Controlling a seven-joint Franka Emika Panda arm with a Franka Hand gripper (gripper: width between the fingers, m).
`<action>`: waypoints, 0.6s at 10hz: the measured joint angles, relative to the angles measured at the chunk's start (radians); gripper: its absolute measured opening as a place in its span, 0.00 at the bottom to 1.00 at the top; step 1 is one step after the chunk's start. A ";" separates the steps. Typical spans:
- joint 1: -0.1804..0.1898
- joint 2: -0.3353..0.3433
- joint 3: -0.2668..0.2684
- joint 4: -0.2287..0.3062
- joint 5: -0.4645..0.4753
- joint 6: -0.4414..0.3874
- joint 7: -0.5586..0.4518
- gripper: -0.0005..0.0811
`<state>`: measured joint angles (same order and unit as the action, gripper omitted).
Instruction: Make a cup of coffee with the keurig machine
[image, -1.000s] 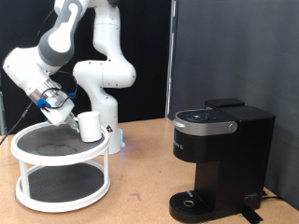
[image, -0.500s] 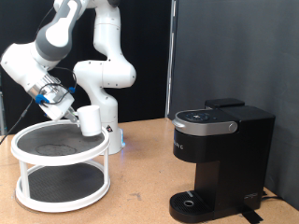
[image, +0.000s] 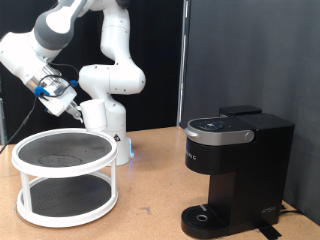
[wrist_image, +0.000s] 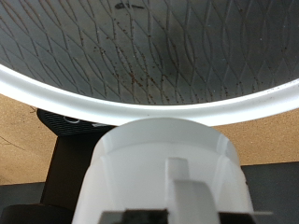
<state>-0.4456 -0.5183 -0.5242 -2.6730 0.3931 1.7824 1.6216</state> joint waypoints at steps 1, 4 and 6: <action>0.000 0.000 0.000 -0.002 0.004 0.001 0.000 0.02; 0.013 0.001 0.023 -0.013 0.042 0.001 0.041 0.02; 0.039 0.001 0.077 -0.019 0.092 0.015 0.113 0.02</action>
<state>-0.4071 -0.5169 -0.4468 -2.6920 0.4847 1.7978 1.7347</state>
